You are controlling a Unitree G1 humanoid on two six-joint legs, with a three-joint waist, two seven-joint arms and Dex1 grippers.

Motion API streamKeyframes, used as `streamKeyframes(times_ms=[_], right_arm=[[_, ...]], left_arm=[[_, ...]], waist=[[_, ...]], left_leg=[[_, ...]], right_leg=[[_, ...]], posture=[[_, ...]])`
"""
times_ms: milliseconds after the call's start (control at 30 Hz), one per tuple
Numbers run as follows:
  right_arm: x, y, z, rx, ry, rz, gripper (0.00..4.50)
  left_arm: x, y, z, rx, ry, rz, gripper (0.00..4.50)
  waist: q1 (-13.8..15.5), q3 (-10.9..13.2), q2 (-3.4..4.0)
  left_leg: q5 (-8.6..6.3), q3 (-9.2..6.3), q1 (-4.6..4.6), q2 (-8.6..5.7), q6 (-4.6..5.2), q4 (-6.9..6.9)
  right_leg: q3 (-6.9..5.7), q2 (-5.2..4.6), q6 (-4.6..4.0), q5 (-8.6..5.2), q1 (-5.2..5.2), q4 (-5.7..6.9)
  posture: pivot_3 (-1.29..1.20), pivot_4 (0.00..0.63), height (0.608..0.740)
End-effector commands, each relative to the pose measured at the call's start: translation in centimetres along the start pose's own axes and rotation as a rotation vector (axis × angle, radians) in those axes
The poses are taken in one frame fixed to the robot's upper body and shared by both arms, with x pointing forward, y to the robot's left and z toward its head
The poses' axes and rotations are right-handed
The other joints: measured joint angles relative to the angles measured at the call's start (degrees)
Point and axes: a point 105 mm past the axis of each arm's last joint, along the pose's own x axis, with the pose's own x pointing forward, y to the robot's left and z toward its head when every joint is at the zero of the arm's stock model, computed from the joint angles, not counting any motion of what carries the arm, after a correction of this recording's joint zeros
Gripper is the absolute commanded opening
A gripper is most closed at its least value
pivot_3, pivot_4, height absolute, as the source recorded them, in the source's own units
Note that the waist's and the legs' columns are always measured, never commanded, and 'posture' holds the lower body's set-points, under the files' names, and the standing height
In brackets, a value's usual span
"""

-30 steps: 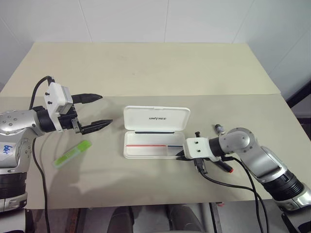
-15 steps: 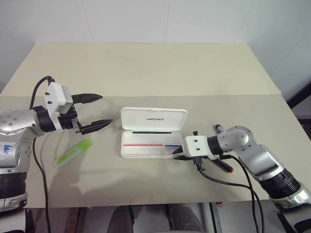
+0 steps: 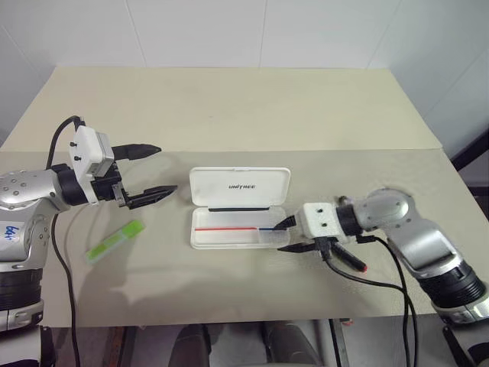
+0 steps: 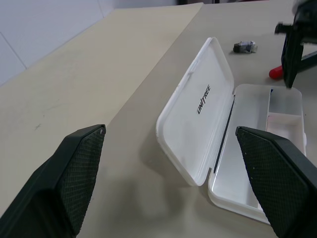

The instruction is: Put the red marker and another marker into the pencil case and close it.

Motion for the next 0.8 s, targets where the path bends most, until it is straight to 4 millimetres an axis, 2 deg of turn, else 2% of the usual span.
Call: streamKeyframes(times_ms=[33,133,233,333,467,667,800], right_arm=[[-3.9,-1.9,0.2,0.098,0.055,-0.149,2.55],[-6.4,-2.0,-1.4,0.257,0.159,-0.238,3.47],[-8.3,-0.6,-2.8,0.418,0.276,-0.254,4.47],[-9.4,0.9,-3.6,0.540,0.362,-0.255,4.47],[-9.7,2.1,-4.0,0.644,0.416,-0.274,4.47],[-8.3,3.3,-5.2,0.714,0.442,-0.302,4.47],[-7.4,4.2,-7.0,0.745,0.492,-0.318,4.47]], left_arm=[[0.8,-2.5,1.5,0.011,-0.014,-0.147,4.50],[1.3,-4.3,1.9,0.003,0.000,-0.244,4.50],[1.4,-5.4,1.9,-0.013,0.021,-0.330,4.50],[1.5,-5.9,1.7,0.000,0.050,-0.391,4.50],[2.1,-5.8,2.0,0.026,0.050,-0.430,4.50],[2.8,-5.8,2.6,0.045,0.029,-0.442,4.50],[2.8,-5.8,2.8,0.052,0.032,-0.433,4.50]], waist=[[0.2,0.0,0.00],[0.5,0.0,0.00],[1.1,0.0,0.00],[1.1,0.0,0.02],[1.1,0.0,0.01],[1.1,0.0,0.01],[1.2,0.0,0.01]], left_leg=[[0.00,0.01,0.00,0.00,0.00,0.01],[0.00,0.02,0.00,0.00,0.00,-0.03],[0.00,0.00,0.01,0.00,0.00,-0.13],[0.00,0.01,0.01,0.00,0.00,-0.17],[-0.01,0.05,0.02,0.00,0.01,-0.16],[-0.01,0.05,0.00,-0.01,0.01,-0.17],[-0.01,0.04,-0.01,-0.01,0.02,-0.21]], right_leg=[[0.00,-0.01,0.00,0.00,0.00,0.00],[0.00,-0.03,-0.01,-0.01,0.00,-0.05],[-0.01,-0.02,-0.11,-0.07,-0.04,-0.06],[0.00,-0.01,-0.14,-0.09,-0.06,-0.09],[0.02,0.00,-0.16,-0.10,-0.06,-0.11],[0.03,-0.01,-0.13,-0.09,-0.06,-0.17],[0.03,0.00,-0.12,-0.10,-0.09,-0.17]], posture=[[0.00,0.150,0.740],[0.00,0.150,0.740],[0.00,0.150,0.740],[0.00,0.150,0.740],[0.00,0.150,0.740],[0.00,0.150,0.740],[0.00,0.150,0.740]])
